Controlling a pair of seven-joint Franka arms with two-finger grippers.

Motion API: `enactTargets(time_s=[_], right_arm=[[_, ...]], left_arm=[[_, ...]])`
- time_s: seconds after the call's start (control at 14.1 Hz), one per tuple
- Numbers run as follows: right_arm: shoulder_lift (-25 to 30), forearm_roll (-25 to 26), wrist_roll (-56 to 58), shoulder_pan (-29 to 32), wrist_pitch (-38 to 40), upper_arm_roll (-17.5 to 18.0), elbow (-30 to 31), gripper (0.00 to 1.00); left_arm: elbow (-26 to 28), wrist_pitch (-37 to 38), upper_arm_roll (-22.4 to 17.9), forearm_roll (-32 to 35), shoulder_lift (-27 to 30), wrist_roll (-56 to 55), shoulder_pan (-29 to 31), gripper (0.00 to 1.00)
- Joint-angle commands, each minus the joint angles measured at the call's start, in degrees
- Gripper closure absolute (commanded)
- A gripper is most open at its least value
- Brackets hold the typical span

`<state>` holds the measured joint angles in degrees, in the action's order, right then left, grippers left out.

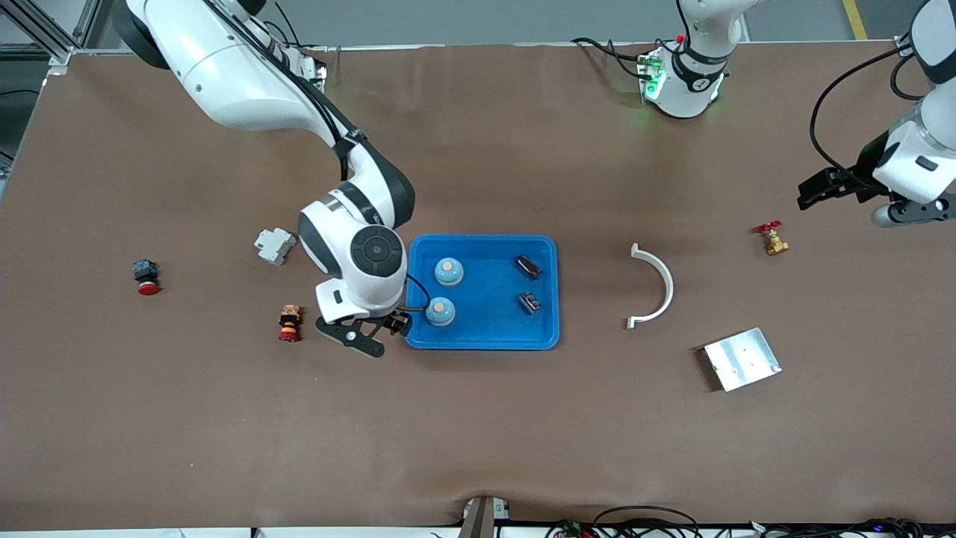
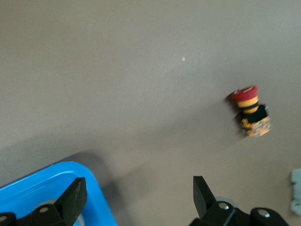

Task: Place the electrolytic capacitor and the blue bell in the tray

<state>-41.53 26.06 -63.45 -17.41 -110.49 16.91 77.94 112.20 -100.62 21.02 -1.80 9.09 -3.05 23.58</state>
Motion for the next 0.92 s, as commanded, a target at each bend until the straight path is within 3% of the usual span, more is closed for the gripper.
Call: enactTargets(time_s=[0.0, 0.28, 0.35, 0.64, 0.85], right_arm=[[5.0, 0.2, 8.7, 4.0, 0.0, 1.5, 5.2, 0.0], [8.5, -0.1, 25.9, 10.8, 0.4, 2.0, 6.3, 0.0], [9.1, -2.4, 29.3, 12.6, 0.5, 2.0, 6.2, 0.0], [10.0, -14.7, 47.0, 22.7, 0.4, 1.9, 5.9, 0.0], [11.4, -14.3, 50.4, 25.4, 1.3, 1.5, 5.9, 0.0]], left_arm=[[7.1, -3.7, 0.3, -2.7, 6.4, 2.2, 0.8, 0.0], [7.2, -4.0, 0.1, -3.9, 7.1, 3.1, 0.7, 0.0], [5.7, -3.5, -0.2, -4.0, 6.6, 4.5, 0.7, 0.0], [-6.2, 3.1, -0.3, -3.3, -0.7, 4.1, 0.8, 0.0], [-17.5, 8.6, -0.4, -2.8, -8.1, 3.6, 0.7, 0.0]])
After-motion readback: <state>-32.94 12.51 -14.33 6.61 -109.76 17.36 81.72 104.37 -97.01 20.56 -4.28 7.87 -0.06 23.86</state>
